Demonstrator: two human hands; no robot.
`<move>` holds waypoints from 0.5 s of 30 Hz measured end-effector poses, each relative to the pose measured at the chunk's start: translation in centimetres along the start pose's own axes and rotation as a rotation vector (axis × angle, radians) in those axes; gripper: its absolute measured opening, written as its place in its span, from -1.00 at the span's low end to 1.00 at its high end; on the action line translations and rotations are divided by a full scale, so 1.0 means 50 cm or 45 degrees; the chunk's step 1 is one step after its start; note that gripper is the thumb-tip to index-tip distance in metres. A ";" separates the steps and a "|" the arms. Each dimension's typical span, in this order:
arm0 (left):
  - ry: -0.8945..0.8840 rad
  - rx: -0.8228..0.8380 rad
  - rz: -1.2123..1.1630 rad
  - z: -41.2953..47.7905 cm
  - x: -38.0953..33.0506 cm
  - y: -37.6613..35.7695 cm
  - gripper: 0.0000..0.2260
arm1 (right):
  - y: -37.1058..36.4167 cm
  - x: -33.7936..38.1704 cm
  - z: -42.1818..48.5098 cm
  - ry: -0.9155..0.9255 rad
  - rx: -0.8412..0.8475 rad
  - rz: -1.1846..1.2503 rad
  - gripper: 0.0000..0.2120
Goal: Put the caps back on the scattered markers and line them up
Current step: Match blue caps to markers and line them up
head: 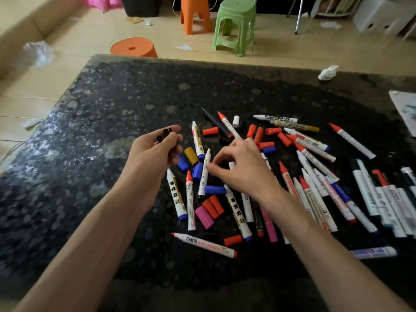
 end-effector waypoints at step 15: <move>0.012 0.136 0.036 -0.018 -0.008 0.005 -0.79 | -0.035 0.076 -0.013 -0.356 -0.100 -0.145 -0.66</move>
Point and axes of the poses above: each hand's wrist, its own z-axis towards the middle knuckle, its own y-axis out of the back of the hand, x = y × z, the point moved 1 cm from there along z, towards the middle knuckle, and after that the axes turned 2 degrees about x, right-handed, at the moved point
